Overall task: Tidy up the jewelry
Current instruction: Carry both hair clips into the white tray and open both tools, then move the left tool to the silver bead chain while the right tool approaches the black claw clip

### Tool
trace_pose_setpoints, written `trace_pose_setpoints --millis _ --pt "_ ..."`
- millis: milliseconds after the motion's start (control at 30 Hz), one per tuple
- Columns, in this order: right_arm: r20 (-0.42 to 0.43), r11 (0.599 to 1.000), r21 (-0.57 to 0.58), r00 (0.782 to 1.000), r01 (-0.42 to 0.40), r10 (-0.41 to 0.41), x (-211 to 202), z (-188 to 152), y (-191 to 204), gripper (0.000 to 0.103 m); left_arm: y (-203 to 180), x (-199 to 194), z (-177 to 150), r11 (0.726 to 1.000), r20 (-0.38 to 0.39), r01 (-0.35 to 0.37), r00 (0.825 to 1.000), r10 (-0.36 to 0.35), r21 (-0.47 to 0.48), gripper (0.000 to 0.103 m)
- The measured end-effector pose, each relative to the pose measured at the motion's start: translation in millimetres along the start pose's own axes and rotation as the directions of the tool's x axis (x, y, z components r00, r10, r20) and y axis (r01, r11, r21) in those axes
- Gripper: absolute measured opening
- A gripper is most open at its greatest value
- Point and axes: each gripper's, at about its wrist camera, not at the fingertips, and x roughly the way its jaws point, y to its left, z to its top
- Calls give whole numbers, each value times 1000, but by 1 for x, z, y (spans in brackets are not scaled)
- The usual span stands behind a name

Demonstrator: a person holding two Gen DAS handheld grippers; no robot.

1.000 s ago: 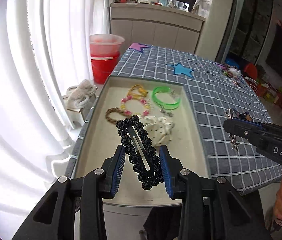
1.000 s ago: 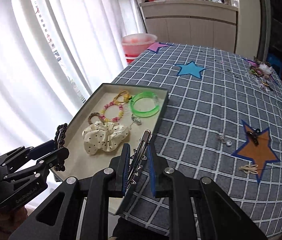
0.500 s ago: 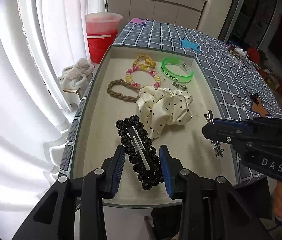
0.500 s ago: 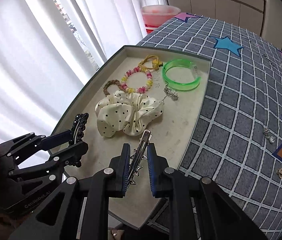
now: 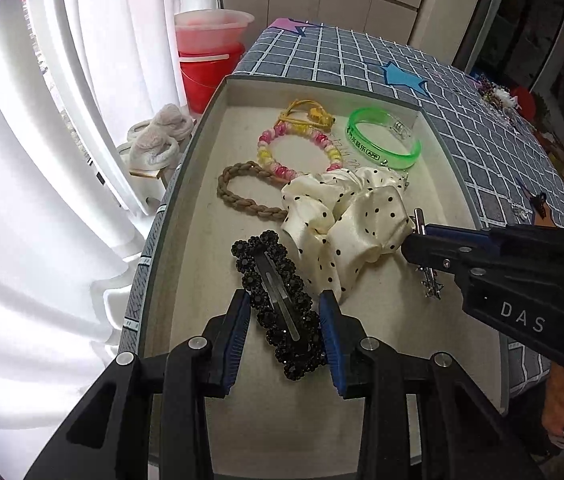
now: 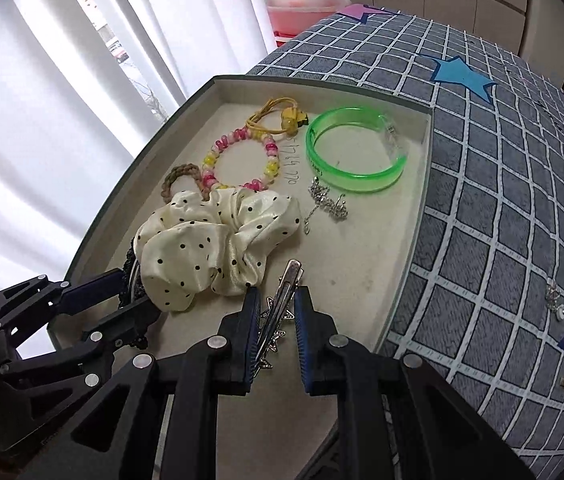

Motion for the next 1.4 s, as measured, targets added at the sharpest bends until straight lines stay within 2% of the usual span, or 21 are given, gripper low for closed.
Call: trace_pose_setpoints --millis 133,400,433,467,500,633,700,733,900,1133,1233,1267,1300,1333,1400 --pt "6 1000 -8 1000 27 -27 6 11 -5 19 2 8 8 1000 -4 2 1000 -2 -16 44" --pt "16 997 -39 998 64 -64 16 21 -7 19 -3 16 12 999 5 -42 999 42 -5 44" --pt "19 997 -45 997 69 -69 16 20 -5 19 -4 16 12 999 6 -45 999 45 -4 46" --pt "22 996 -51 997 75 -74 16 19 -4 19 -4 16 13 999 6 -51 999 51 -4 54" --pt "25 995 -57 997 79 -78 16 19 -4 19 -4 16 13 998 7 -62 998 62 -4 57" --pt "32 991 -93 995 98 -96 17 17 0 20 -4 16 12 997 9 -71 997 71 -9 58" --pt "33 990 -101 995 99 -96 16 17 1 27 -3 15 12 997 9 -77 997 77 -11 58" --pt "33 990 -100 994 103 -100 16 17 0 36 -4 15 12 996 10 -84 996 84 -12 58" --pt "53 991 -88 994 100 -95 9 19 -2 41 -2 11 10 995 15 -96 995 97 -23 58" --pt "106 997 -44 992 69 -64 -17 25 -8 61 -5 -2 6 993 39 -113 993 114 -25 58" --pt "129 999 -16 990 50 -48 -30 24 -11 66 -7 -7 5 993 51 -115 992 116 -23 58" --pt "142 999 3 989 43 -43 -34 24 -13 69 -8 -9 4 993 56 -118 991 119 -21 66" --pt "146 999 16 989 30 -32 -38 23 -16 71 -8 -11 4 993 61 -120 991 121 -21 78" --pt "151 999 28 988 17 -21 -43 22 -18 74 -9 -15 4 992 75 -126 989 128 -25 100" --pt "160 999 43 987 1 -8 -51 18 -21 77 -11 -23 3 990 106 -135 985 137 -26 103"
